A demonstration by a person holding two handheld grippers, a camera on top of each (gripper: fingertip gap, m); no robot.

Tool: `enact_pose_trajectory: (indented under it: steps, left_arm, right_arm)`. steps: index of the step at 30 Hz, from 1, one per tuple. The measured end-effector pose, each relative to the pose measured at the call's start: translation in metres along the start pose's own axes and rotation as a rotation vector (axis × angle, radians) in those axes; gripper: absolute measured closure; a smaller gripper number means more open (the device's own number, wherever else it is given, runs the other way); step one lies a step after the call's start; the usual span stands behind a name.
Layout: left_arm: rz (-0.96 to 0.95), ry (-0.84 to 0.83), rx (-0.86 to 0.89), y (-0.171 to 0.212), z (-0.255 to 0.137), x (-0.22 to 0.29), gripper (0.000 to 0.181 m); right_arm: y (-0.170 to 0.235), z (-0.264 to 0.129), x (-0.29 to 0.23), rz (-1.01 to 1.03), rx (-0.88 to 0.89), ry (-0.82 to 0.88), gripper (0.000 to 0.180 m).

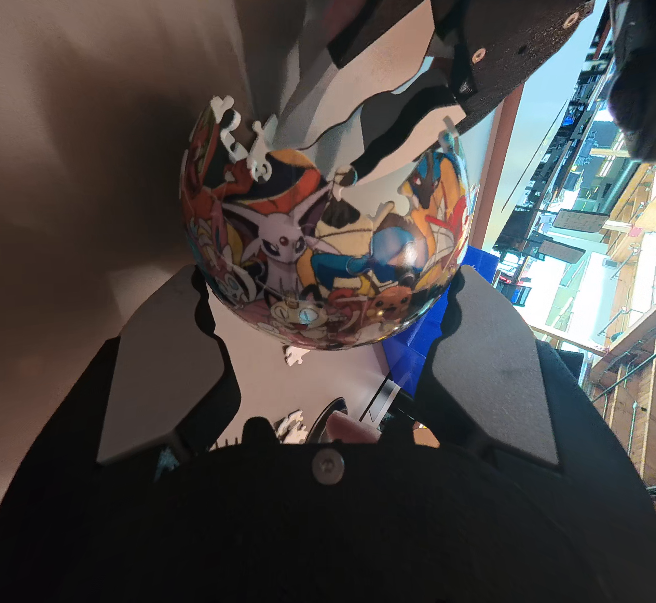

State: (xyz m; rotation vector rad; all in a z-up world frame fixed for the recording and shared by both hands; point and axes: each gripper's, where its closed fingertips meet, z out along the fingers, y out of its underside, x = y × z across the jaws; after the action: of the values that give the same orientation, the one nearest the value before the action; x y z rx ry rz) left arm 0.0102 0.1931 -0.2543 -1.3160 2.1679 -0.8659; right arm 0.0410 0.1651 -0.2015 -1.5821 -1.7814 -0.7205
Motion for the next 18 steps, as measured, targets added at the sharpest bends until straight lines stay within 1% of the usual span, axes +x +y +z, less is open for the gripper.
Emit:
enact_pose_trajectory:
  steps: [8,16,18]
  left_arm:
    - [-0.060,0.025,-0.016,-0.0045,0.0083,-0.0038,0.124]
    - [-0.113,0.008,-0.025,-0.0047,0.0105,-0.0081,0.112]
    - [-0.136,0.030,-0.017,-0.0061,0.0106,-0.0055,0.111]
  right_arm:
    - [0.0006,0.0015,0.0016,0.012,0.012,-0.008,0.053]
    - [0.0021,0.0027,0.0032,0.034,0.026,-0.013,0.053]
    - [0.0023,0.0031,0.0038,0.045,0.031,-0.014,0.053]
